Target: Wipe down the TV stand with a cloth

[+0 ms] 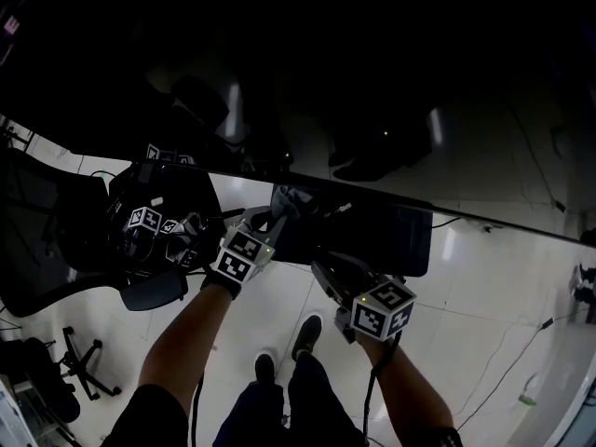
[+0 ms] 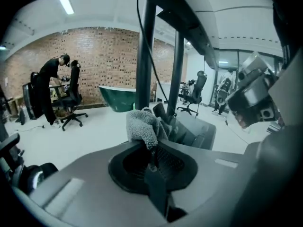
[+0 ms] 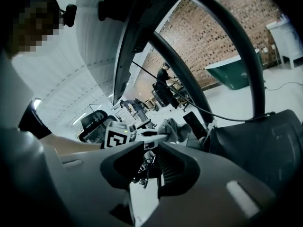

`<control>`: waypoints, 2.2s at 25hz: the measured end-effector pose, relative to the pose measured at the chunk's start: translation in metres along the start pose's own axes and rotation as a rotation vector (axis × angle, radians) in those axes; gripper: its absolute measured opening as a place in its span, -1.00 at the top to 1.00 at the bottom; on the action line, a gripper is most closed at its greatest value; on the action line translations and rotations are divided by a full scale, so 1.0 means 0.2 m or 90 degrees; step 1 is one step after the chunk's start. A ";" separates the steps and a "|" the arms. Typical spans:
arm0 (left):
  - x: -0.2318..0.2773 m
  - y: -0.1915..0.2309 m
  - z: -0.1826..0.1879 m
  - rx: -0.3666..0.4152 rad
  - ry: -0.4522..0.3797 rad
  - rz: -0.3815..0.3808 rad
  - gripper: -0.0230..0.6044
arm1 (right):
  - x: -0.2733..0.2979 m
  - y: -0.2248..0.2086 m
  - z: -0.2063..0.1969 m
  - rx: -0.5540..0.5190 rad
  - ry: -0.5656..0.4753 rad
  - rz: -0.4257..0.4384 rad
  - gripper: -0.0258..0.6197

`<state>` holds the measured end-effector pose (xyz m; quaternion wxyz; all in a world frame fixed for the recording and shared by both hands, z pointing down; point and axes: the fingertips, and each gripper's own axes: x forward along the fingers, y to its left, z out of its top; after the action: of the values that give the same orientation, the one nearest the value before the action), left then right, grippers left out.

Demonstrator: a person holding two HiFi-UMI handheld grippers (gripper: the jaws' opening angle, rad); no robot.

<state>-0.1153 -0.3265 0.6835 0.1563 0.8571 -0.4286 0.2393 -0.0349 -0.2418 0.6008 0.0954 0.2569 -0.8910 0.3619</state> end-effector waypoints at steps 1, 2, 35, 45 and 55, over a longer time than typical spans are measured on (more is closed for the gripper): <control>0.04 0.04 -0.03 -0.007 0.012 0.005 0.84 | -0.01 -0.01 -0.03 -0.004 0.009 -0.001 0.63; 0.08 0.06 -0.06 -0.017 0.024 0.006 0.84 | -0.02 -0.01 -0.05 -0.007 0.018 -0.002 0.63; 0.17 -0.30 -0.62 -0.038 0.212 -0.027 0.85 | -0.28 0.04 -0.34 0.005 0.047 -0.051 0.64; -0.16 -0.50 -0.43 -0.055 0.110 -0.085 0.84 | -0.42 0.29 -0.32 -0.008 0.001 -0.072 0.65; -1.24 -0.88 0.26 0.031 -0.113 -0.136 0.84 | -0.86 0.85 0.05 -0.114 -0.142 -0.103 0.84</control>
<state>-0.0866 -0.0841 0.4931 0.1211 0.9192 -0.3413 0.1547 0.0209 -0.0782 0.4311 0.0470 0.3571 -0.9011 0.2414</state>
